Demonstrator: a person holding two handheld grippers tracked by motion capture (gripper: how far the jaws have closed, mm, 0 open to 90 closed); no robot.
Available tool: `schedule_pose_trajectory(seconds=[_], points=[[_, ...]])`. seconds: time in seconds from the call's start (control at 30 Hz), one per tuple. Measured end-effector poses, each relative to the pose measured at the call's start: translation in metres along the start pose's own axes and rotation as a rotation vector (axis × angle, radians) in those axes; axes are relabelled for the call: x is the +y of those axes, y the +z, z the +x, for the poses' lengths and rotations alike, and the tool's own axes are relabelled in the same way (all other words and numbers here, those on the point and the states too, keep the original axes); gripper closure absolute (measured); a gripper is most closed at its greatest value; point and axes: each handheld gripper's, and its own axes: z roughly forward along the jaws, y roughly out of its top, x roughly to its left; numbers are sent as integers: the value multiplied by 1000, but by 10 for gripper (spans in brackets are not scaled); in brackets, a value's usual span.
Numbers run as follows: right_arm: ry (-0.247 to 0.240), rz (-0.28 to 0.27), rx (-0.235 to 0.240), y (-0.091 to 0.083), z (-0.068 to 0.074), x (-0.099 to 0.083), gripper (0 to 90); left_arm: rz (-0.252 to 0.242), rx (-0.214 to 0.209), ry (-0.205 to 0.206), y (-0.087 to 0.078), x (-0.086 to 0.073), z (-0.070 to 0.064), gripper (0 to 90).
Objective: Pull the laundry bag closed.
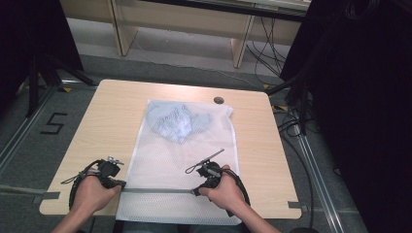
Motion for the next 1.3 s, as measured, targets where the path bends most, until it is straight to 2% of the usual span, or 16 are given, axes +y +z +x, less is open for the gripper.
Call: schedule_pose_trajectory(seconds=[0.13, 0.17, 0.2, 0.23, 0.43, 0.5, 0.53, 0.57, 0.9, 1.3], points=[[-3, -9, -5, -1, -2, -2, 870, 0, -2, -2, 0, 0, 0, 900], [10, -8, -12, -1, -2, -2, 870, 3, 0, -2, 0, 0, 0, 900], [-11, -8, -6, -2, -4, -2, 870, 3, 0, -2, 0, 0, 0, 900], [4, -7, -11, -2, -3, -2, 870, 4, 1, 2, 0, 0, 0, 900], [1, -10, -8, -2, -5, -3, 870, 5, 2, 9, 0, 0, 0, 900], [12, -3, -6, -3, -4, -4, 870, 2, 2, 4, 0, 0, 0, 900], [-5, -24, -7, -2, -6, -4, 870, 2, 1, 4, 0, 0, 0, 900], [9, -10, -7, -3, -6, -4, 870, 3, 2, 5, 0, 0, 0, 900], [-2, -19, -7, -5, -9, -7, 870, 4, 1, -6, 0, 0, 0, 900], [10, -20, -3, -7, -11, -8, 870, 2, 2, 8, 0, 0, 0, 900]])
